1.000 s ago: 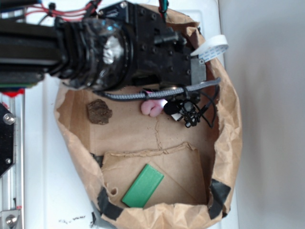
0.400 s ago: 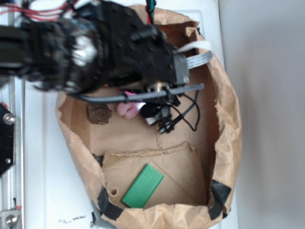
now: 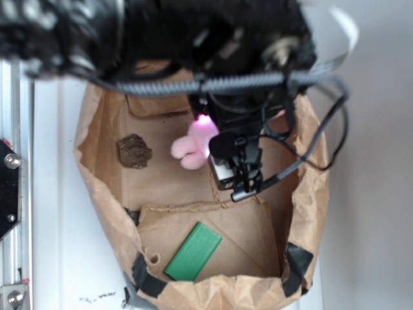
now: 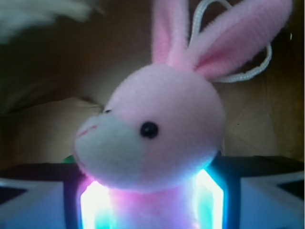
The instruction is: Grab the pink bunny.
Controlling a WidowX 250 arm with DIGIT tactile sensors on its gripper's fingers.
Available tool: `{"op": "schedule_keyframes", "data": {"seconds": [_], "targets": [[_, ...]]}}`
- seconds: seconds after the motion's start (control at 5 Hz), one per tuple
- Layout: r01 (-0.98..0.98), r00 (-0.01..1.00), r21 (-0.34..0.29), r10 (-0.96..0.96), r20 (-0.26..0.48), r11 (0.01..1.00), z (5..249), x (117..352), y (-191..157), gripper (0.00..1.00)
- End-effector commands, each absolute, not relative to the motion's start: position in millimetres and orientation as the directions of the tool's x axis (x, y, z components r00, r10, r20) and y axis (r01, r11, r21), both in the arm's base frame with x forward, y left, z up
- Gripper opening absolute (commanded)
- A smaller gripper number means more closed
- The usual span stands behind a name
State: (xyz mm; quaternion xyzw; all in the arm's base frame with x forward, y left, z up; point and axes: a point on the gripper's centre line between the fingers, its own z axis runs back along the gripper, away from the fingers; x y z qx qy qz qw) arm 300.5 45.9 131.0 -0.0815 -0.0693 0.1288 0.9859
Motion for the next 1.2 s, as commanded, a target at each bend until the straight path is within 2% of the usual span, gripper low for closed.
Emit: {"op": "schedule_keyframes", "data": {"seconds": [0.0, 0.4, 0.8, 1.0], "targets": [[-0.109, 0.927, -0.173, 0.163, 0.338, 0.979, 198.4, 289.6, 47.7, 0.0], [-0.082, 0.93, -0.13, 0.123, 0.347, 0.988, 206.2, 278.1, 37.3, 0.0], [-0.111, 0.947, -0.041, 0.118, 0.3, 0.993, 201.9, 276.4, 31.1, 0.0], [-0.11, 0.947, -0.044, 0.118, 0.299, 0.993, 201.3, 275.4, 30.7, 0.0]]}}
